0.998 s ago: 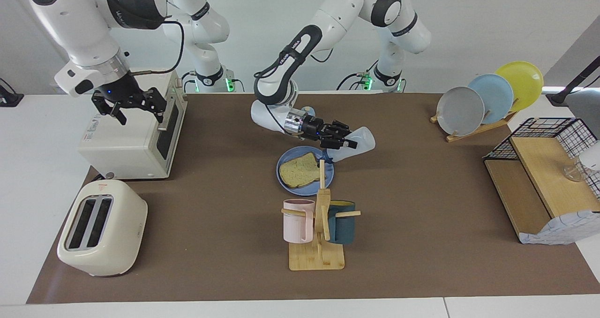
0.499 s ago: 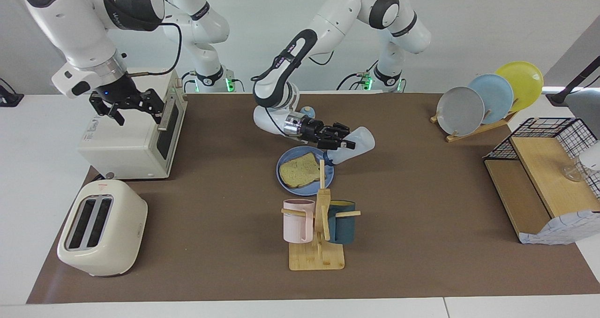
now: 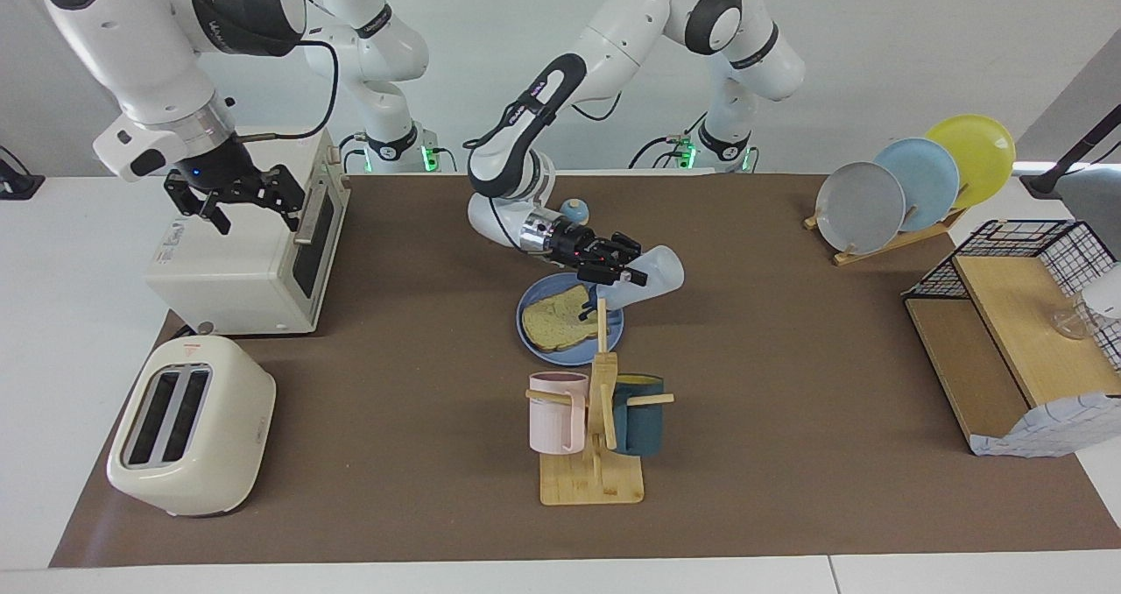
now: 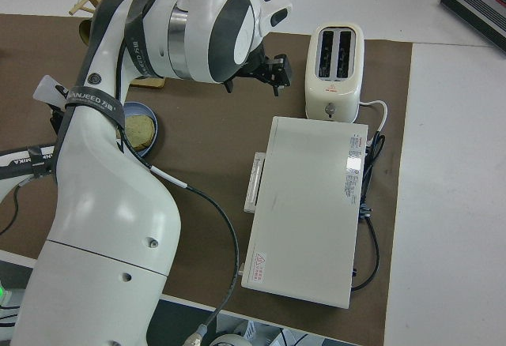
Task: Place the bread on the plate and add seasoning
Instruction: 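Hold the shaker over the bread with the left gripper and shake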
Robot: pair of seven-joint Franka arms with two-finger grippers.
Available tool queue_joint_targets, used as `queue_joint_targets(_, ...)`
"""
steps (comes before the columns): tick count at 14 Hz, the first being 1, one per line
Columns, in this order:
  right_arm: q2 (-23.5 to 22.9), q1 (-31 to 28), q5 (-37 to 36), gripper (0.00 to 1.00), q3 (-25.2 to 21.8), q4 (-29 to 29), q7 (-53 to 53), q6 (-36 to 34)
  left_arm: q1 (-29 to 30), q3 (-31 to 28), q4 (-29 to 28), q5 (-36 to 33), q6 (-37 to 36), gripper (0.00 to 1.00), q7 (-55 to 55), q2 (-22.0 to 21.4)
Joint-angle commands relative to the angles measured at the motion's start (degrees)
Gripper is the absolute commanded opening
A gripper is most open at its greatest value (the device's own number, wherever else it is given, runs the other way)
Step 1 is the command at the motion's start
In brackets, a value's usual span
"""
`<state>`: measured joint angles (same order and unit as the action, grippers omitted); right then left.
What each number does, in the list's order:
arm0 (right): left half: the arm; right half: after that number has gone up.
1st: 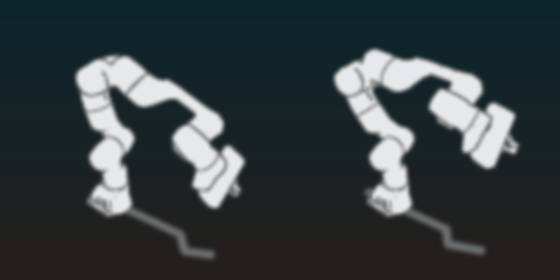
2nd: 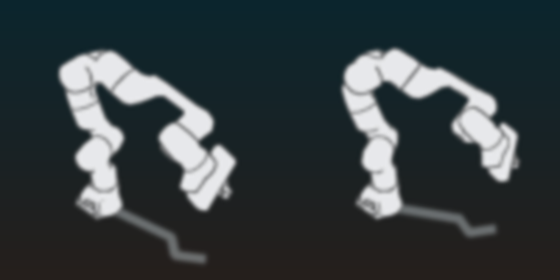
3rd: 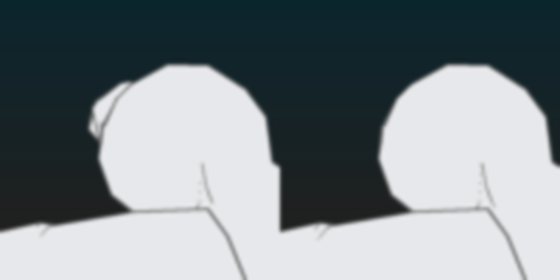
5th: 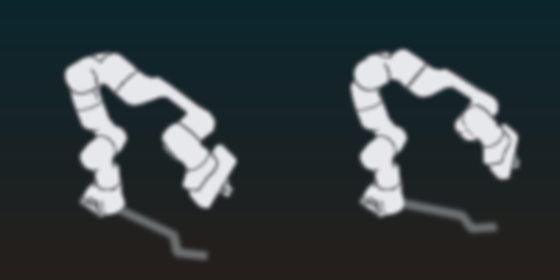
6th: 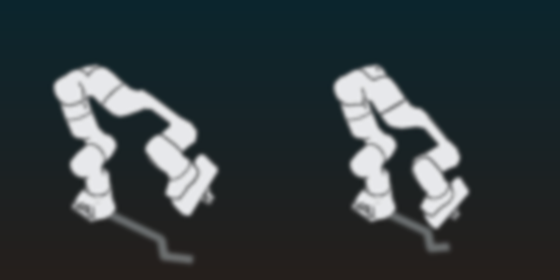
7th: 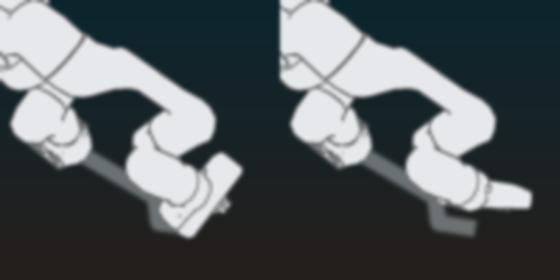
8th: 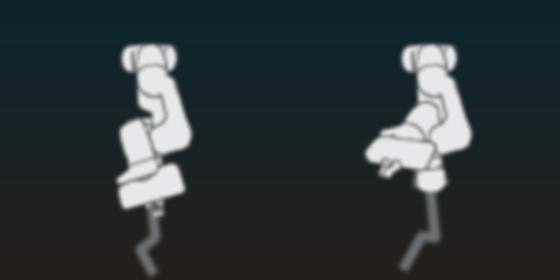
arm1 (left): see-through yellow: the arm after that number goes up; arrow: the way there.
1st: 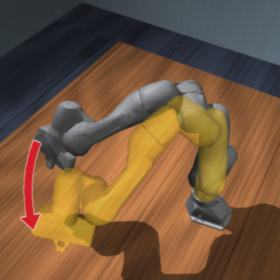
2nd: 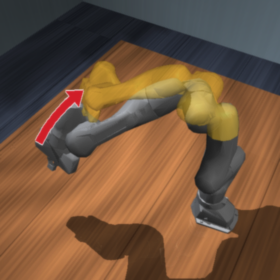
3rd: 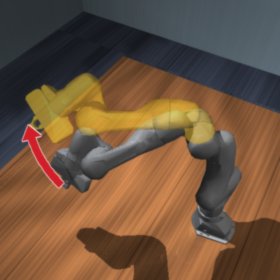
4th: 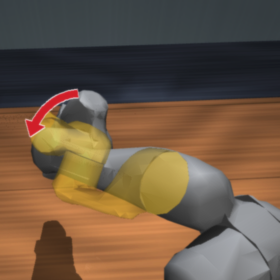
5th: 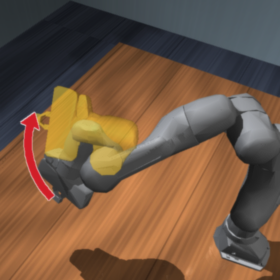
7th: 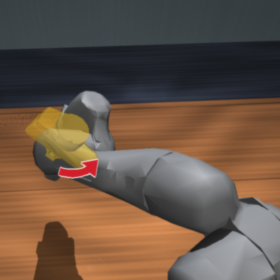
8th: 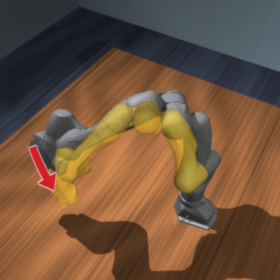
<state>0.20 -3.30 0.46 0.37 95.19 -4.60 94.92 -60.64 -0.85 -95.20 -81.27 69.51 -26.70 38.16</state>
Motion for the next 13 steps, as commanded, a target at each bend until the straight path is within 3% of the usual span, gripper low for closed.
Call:
queue_joint_targets(1, -0.4, -0.3, 0.7, 1.00, 0.5, -1.3, -1.0, -0.4, 0.4, -0.9, -1.6, -2.9, 2.4, 0.00, -0.5, -0.4)
queue_joint_targets(7, 0.3, -0.6, 0.7, 1.00, 0.5, -0.4, -1.0, -0.3, 5.6, -0.9, -1.7, -6.2, 4.6, 0.00, -0.5, -0.3)
queue_joint_targets(13, 0.3, -0.8, 0.7, 1.00, 0.5, -0.4, -1.0, -0.4, -0.6, -0.6, -1.7, -4.6, 1.9, 0.00, -0.7, -0.5)
